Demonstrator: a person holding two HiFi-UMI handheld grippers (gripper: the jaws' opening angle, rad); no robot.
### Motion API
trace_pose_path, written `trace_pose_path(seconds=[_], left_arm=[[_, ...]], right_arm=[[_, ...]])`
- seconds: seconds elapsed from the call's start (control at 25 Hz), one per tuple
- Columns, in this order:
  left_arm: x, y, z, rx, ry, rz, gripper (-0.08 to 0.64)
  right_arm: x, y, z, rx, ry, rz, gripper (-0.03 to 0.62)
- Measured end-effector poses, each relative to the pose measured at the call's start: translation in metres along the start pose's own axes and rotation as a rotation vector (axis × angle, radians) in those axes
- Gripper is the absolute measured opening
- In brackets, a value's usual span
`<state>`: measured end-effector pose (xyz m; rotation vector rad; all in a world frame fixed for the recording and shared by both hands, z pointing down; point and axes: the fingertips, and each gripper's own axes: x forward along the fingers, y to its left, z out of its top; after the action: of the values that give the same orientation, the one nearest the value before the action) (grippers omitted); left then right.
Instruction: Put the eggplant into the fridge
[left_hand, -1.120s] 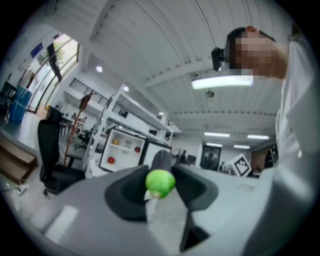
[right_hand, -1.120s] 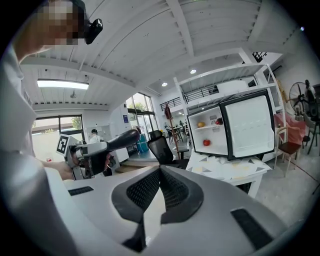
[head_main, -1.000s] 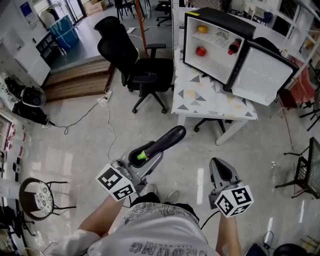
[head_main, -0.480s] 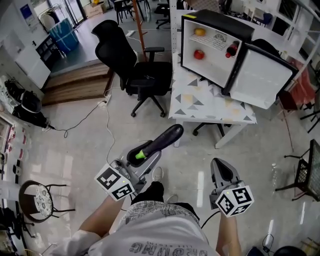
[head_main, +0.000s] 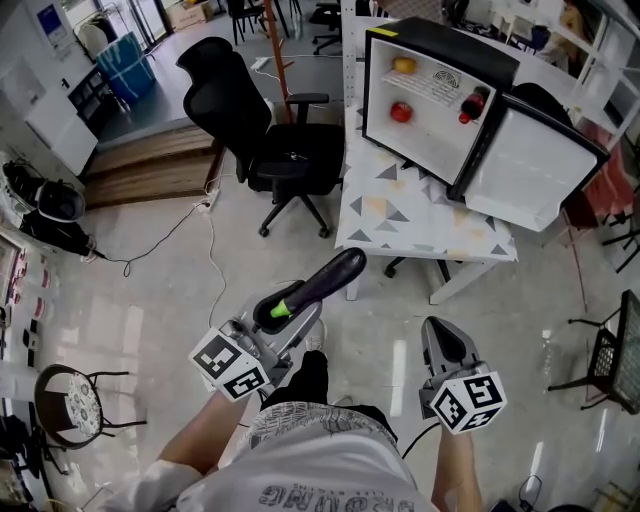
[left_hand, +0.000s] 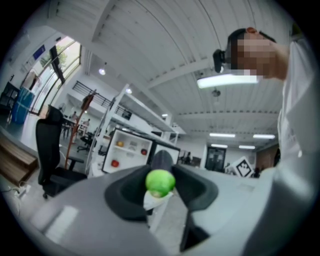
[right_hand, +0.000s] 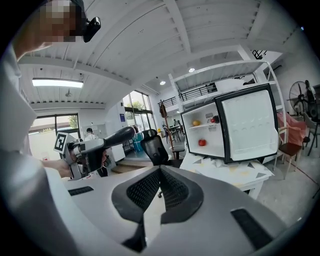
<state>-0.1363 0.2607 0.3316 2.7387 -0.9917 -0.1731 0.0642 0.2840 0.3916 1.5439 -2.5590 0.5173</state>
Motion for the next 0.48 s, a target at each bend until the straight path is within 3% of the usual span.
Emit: trace_pose_path(seconds=[0.48], left_arm=[[0.057, 0.090, -0.007, -0.039, 0.045, -0.003, 0.161]], right_arm=[[0.089, -0.034, 0.013, 0.027, 0.044, -0.018, 0.003]])
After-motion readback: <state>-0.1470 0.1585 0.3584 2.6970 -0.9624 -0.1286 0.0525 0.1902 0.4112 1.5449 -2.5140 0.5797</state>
